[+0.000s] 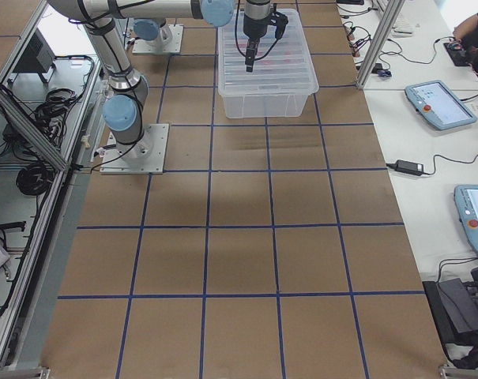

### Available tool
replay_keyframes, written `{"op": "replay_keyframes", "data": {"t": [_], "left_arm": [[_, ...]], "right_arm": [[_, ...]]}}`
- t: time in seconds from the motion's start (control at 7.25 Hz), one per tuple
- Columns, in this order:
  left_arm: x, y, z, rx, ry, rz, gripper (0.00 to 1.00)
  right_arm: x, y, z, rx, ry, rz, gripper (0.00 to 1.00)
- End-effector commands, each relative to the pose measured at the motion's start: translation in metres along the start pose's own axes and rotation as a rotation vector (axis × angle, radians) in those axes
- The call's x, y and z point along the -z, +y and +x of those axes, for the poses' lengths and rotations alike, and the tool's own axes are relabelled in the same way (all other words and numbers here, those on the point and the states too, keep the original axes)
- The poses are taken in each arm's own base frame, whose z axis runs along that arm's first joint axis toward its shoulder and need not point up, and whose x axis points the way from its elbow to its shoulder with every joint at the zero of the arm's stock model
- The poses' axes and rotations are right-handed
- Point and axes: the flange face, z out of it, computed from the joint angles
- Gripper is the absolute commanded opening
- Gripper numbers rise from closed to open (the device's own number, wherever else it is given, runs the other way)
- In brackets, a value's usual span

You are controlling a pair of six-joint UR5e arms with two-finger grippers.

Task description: Place red block in blue tray from box

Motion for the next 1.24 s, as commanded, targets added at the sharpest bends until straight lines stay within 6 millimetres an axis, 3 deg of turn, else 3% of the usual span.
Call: {"op": "replay_keyframes", "data": {"t": [0.0, 0.28, 0.41, 0.83, 1.1], "left_arm": [[-0.001, 0.0, 0.0, 0.0, 0.0, -0.005, 1.0], [0.002, 0.0, -0.001, 0.002, 0.0, 0.002, 1.0], [0.009, 0.0, -0.001, 0.003, -0.001, 0.014, 1.0], [0.008, 0.001, -0.001, 0.002, -0.001, 0.003, 1.0], [0.007, 0.002, 0.0, 0.0, 0.0, 0.0, 1.0]], "right_arm": [[-0.002, 0.0, 0.001, 0.0, 0.002, -0.011, 1.0], [-0.004, 0.002, 0.001, 0.001, -0.003, -0.046, 1.0], [-0.001, -0.009, -0.001, -0.012, -0.004, 0.025, 1.0], [-0.008, -0.014, -0.001, -0.003, 0.0, 0.022, 1.0], [-0.059, -0.054, -0.007, 0.0, 0.003, -0.029, 1.0]]}}
